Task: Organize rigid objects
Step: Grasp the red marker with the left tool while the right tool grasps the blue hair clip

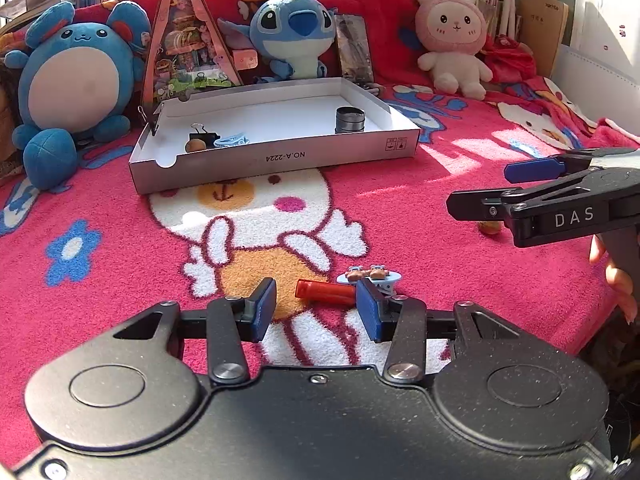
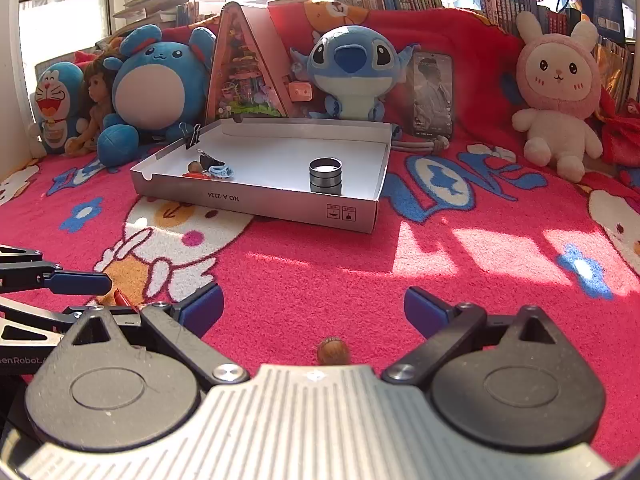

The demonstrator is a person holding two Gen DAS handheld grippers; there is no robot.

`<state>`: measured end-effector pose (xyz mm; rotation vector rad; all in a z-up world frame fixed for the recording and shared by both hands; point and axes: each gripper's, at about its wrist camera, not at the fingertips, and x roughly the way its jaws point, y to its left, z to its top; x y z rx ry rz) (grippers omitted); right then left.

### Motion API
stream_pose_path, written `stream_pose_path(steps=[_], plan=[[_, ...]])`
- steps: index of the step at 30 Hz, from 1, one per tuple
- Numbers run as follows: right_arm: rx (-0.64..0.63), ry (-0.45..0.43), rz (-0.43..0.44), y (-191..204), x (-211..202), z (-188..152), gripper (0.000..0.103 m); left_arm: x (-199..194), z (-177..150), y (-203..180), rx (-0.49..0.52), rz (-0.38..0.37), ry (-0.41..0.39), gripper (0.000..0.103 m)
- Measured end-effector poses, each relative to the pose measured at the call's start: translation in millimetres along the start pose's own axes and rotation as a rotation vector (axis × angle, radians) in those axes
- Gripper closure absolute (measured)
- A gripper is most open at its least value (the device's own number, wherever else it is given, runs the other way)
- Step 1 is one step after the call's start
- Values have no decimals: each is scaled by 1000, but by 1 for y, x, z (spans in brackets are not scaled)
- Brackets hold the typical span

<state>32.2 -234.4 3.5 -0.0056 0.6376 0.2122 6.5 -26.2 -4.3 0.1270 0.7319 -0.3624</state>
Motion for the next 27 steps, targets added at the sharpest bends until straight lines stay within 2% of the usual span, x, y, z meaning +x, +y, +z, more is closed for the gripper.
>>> stream_pose_path(steps=[4, 17, 22, 27], plan=[[4, 5, 1, 0, 2, -2, 2, 0, -5, -3, 34, -7, 8, 61], [4, 20, 5, 3, 7, -4, 2, 10, -9, -22, 107, 19, -34, 59], [11, 27, 17, 4, 7, -5, 2, 8, -8, -16, 72, 22, -32, 61], [10, 50, 119, 11, 6, -7, 3, 6, -6, -1, 17, 49, -26, 61]])
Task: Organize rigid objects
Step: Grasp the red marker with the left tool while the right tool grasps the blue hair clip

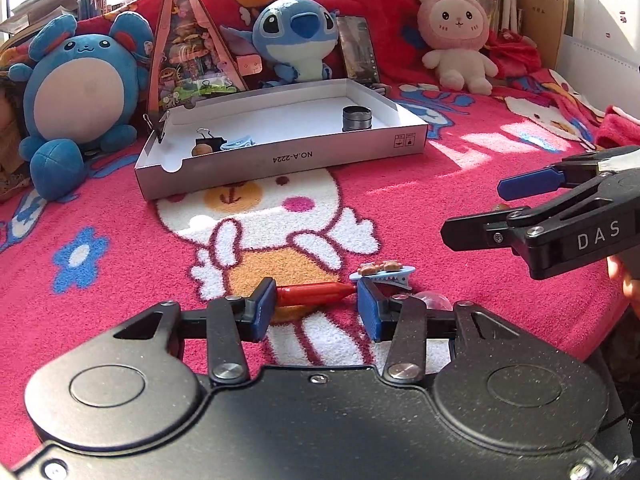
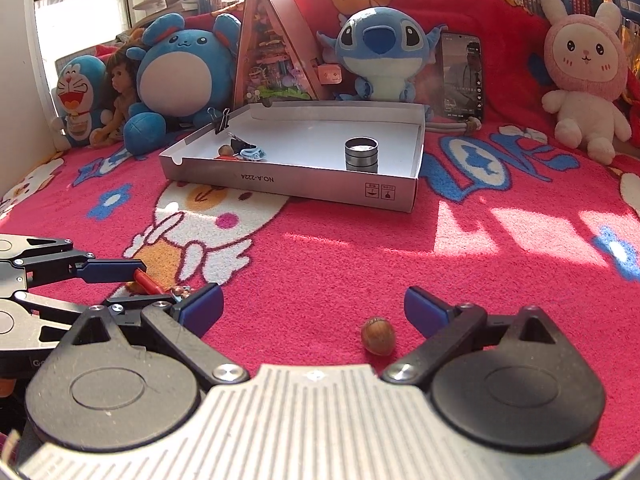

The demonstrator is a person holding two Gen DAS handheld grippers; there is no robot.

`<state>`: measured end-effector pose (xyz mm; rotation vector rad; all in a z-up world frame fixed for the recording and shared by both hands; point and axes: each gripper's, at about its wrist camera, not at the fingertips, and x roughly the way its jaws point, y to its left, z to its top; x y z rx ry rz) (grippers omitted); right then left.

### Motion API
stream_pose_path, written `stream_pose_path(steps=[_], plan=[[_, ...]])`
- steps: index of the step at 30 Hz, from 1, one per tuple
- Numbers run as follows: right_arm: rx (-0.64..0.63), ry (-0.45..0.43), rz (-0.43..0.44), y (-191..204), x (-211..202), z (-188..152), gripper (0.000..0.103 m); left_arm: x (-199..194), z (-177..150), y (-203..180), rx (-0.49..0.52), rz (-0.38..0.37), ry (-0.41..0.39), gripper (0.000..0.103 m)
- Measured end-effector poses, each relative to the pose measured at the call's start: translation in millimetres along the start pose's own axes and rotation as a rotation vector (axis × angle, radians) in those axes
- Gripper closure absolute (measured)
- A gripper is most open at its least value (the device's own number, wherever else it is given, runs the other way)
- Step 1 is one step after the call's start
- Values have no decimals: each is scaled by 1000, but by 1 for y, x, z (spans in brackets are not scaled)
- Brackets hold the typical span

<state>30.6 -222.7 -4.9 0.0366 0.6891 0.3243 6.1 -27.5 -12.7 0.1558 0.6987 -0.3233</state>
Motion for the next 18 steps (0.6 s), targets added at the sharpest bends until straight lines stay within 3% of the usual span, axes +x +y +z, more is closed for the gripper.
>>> stream_pose_path(steps=[10, 18], plan=[[-97, 63, 116, 35, 13, 7, 26, -2, -1, 17, -54, 32, -2, 61], [-89, 129, 190, 48, 31, 12, 64, -2, -3, 25, -90, 36, -3, 61]])
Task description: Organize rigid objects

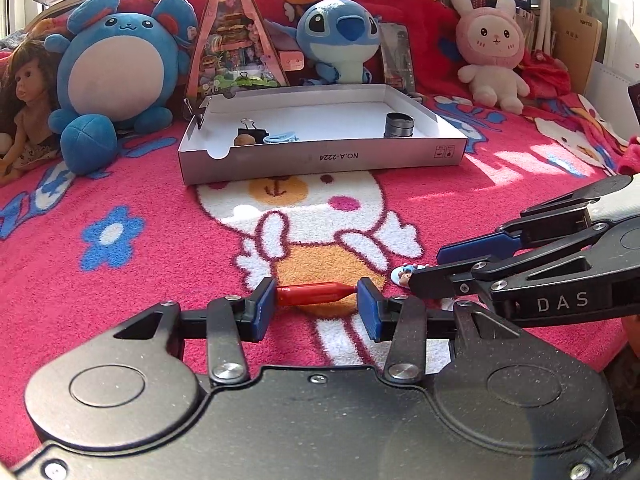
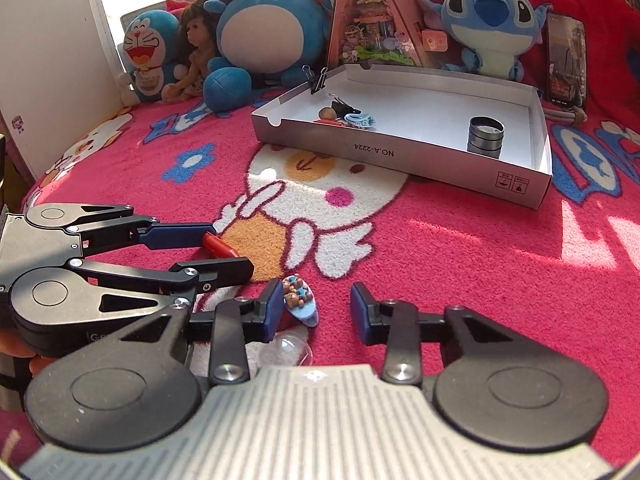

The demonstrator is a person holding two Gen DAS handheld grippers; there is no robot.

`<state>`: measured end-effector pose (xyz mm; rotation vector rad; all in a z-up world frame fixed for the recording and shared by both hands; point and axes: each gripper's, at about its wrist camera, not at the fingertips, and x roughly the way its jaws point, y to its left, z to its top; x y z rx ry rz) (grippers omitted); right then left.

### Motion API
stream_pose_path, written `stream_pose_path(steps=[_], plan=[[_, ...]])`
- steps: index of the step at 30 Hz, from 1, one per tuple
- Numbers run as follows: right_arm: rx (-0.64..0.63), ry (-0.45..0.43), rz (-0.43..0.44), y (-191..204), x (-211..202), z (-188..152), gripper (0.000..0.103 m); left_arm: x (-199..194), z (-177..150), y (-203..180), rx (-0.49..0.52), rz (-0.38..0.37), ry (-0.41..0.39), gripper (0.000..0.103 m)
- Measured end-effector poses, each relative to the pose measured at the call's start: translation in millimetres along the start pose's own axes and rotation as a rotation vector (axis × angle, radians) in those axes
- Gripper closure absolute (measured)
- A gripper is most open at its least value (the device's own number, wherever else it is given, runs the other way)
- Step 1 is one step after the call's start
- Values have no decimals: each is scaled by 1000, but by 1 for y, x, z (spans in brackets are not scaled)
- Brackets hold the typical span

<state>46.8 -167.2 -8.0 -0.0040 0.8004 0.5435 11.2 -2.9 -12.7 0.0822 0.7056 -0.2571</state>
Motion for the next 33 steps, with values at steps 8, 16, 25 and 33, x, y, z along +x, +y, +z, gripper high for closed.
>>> stream_pose_path(steps=[8, 16, 25, 33], plan=[[-55, 13, -23, 3, 1, 3, 82, 3, 1, 0, -11, -12, -3, 61], [-86, 61, -105, -23, -2, 10, 59, 6, 3, -3, -10, -21, -6, 61], [-104, 70, -204, -34, -7, 5, 49, 8, 4, -2, -14, -22, -5, 61], [-63, 3, -327, -36, -12, 7, 42, 10, 6, -1, -37, -16, -8, 61]])
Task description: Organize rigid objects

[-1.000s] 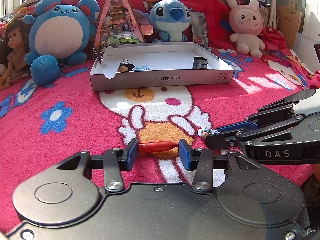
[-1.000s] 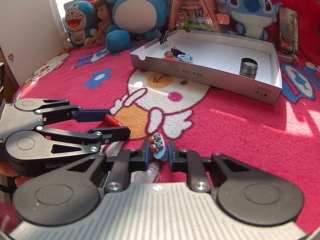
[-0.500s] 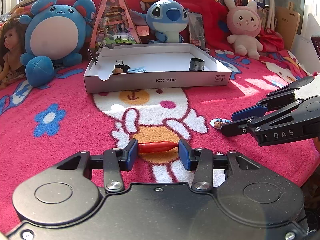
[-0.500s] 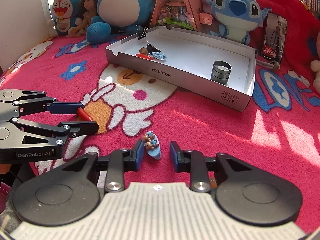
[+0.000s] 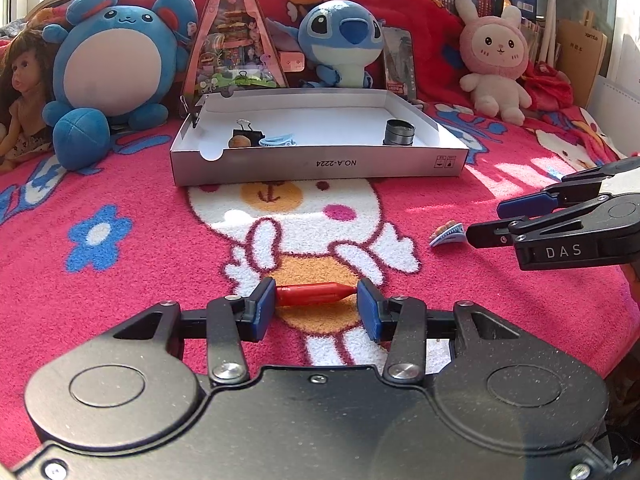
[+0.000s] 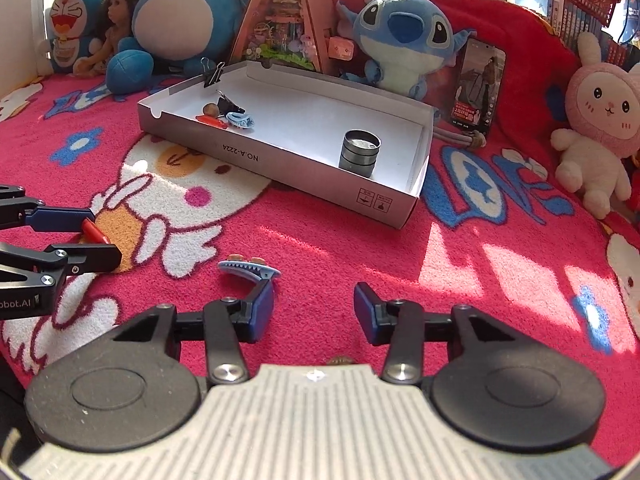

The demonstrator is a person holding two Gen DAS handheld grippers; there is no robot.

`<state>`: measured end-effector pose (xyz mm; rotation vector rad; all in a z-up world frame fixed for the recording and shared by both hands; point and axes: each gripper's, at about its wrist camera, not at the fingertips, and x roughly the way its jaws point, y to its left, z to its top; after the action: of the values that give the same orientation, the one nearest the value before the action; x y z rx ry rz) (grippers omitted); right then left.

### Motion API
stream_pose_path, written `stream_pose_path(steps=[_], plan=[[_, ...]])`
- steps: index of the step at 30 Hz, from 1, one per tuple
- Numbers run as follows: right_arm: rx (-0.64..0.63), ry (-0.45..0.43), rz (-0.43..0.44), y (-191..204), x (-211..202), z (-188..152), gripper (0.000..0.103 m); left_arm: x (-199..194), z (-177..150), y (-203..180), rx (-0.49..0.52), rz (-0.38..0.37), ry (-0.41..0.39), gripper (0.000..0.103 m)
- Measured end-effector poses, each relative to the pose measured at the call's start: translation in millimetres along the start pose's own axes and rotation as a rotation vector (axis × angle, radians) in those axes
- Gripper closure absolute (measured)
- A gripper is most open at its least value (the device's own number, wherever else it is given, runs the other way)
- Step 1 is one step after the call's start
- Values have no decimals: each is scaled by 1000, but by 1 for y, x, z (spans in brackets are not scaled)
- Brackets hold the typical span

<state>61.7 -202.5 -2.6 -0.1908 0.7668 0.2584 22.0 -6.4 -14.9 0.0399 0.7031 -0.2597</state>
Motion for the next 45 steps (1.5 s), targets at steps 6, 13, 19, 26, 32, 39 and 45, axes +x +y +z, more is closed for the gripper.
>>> stream_pose_path(steps=[6, 13, 19, 26, 32, 39, 45], plan=[[170, -67, 75, 4, -9, -5, 39, 3, 3, 0, -20, 10, -7, 61], [183, -114, 40, 23, 3, -11, 34, 3, 5, 2, -40, 17, -13, 61], [188, -136, 5, 28, 7, -15, 34, 5, 8, 5, -51, 28, -15, 61], [172, -128, 20, 32, 9, -17, 61, 8, 15, 8, -59, 33, -17, 61], [194, -143, 30, 25, 6, -7, 83, 11, 31, 11, -58, 34, -32, 61], [176, -153, 37, 22, 4, -5, 55, 12, 45, 14, -77, 43, -54, 61], [191, -140, 41, 31, 10, -15, 35, 16, 39, 12, -80, 35, -29, 61]])
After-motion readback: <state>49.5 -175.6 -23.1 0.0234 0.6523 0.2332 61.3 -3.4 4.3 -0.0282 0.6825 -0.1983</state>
